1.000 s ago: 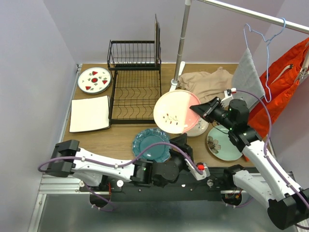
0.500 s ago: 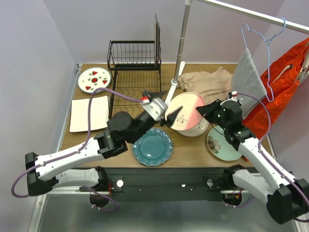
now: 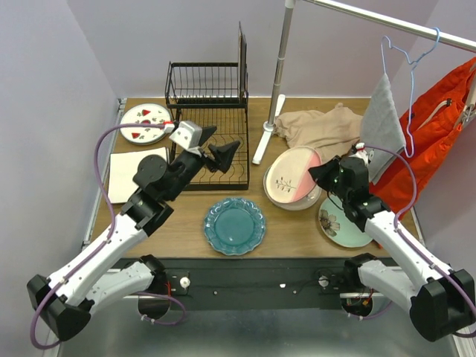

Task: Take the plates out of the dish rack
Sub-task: Place the plate at the center of the board.

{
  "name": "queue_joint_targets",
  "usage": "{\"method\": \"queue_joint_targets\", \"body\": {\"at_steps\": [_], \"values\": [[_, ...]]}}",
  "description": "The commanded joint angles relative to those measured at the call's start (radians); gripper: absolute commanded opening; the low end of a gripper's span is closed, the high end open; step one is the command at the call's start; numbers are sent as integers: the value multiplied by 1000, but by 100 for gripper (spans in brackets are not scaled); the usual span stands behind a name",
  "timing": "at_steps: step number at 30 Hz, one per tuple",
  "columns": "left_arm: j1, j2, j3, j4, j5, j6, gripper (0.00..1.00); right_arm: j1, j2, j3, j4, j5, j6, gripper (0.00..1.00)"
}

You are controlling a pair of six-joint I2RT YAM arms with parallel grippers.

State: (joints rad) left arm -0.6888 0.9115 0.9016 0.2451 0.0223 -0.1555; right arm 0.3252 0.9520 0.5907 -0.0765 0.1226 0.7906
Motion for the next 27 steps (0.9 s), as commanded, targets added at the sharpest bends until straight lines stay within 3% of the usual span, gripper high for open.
{"method": "queue_joint_targets", "body": {"at_steps": [1, 15, 27], "values": [[8, -103, -93, 94, -102, 65, 84, -2, 33, 34, 121, -32, -8, 1], [-17, -120, -92, 85, -147, 100, 84, -9, 88, 23, 129, 48, 15, 2], [-20, -115, -93, 86, -131, 102, 84, -17, 53, -74, 49, 117, 71, 37]]}}
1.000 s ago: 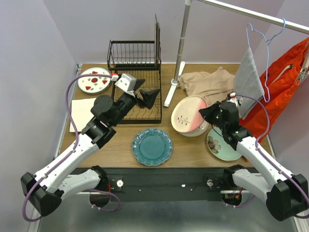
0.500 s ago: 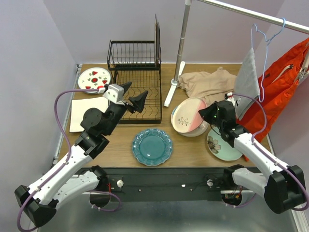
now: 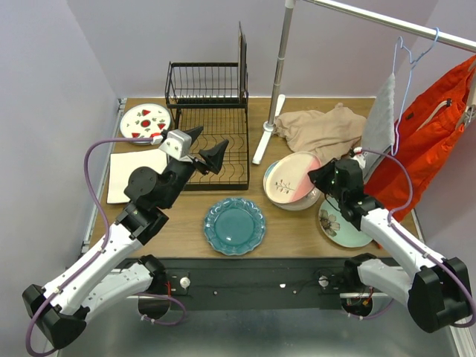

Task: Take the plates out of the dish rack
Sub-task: Place the plate at the center of the board.

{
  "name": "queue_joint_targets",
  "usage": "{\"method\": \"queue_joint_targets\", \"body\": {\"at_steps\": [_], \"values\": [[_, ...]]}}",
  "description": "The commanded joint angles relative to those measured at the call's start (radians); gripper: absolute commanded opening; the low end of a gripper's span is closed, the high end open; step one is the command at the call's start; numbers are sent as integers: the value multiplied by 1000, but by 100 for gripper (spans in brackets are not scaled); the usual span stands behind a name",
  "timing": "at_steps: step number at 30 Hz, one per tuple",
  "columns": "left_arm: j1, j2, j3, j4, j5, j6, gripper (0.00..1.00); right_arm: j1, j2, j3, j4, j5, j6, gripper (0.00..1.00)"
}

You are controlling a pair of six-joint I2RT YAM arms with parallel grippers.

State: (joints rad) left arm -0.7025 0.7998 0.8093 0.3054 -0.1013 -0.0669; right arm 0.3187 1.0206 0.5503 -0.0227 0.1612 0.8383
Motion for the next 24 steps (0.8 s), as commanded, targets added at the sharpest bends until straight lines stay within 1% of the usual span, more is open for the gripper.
{"method": "queue_joint_targets", "body": {"at_steps": [1, 7, 13, 21, 24], "values": [[-6, -2, 1, 26, -6, 13, 84, -10, -20, -39, -17, 95, 31, 39], [-8, 3, 2, 24, -6, 13, 84, -10, -51, -79, -59, 115, 65, 47], [-8, -1, 5, 18, -11, 15, 84, -10, -42, -90, -100, 124, 61, 47], [-6, 15, 8, 11, -11, 16, 84, -10, -28, -108, -111, 181, 36, 48], [-8, 21, 8, 11, -15, 15, 84, -10, -13, -108, -111, 175, 30, 48]]}}
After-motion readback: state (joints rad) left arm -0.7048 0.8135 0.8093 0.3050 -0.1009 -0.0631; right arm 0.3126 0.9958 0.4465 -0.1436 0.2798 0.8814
